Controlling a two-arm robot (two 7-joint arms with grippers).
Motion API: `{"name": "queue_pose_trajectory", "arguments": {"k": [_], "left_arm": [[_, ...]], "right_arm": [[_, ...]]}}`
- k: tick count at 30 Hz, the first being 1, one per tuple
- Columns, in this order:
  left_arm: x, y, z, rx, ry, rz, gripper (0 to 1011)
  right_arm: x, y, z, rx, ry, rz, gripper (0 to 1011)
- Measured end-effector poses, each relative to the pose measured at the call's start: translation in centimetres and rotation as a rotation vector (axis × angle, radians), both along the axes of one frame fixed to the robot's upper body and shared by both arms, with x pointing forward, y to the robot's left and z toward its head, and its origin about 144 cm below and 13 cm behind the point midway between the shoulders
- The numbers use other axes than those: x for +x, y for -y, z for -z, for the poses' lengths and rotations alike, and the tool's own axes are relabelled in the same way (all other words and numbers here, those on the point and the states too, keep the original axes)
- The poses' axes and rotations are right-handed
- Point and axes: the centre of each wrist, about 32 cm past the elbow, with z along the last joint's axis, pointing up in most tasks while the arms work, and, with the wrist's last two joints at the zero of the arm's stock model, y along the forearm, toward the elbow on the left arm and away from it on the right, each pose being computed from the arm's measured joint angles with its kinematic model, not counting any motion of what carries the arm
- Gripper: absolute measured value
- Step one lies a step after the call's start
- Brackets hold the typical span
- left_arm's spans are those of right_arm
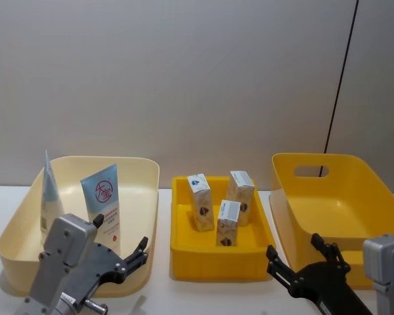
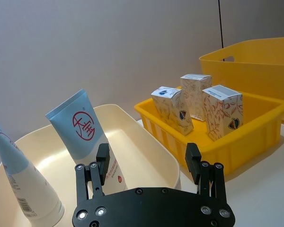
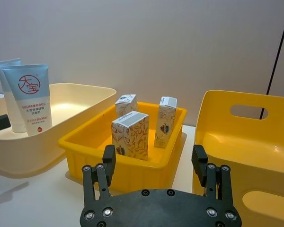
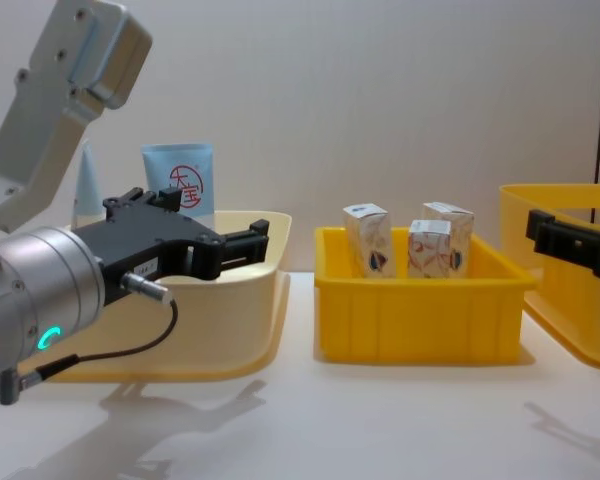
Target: Bimanual collaborative sorting of washing and personal care products
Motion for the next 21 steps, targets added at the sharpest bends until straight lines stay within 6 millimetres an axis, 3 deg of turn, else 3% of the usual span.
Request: {"name": "queue_pose_trajectory", "arguments": {"k": [13, 21], "left_arm": [[-0.1, -0.5, -0.1, -0.021, -0.004, -0.012, 1000], [0.2, -1.9, -0.4, -0.08, -0.024, -0.027, 1000]], "right_arm": [[0.0, 0.0, 0.0, 0.0, 0.0, 0.0, 1001], [0.0, 0.0, 0.0, 0.0, 0.0, 0.0, 1001]]}}
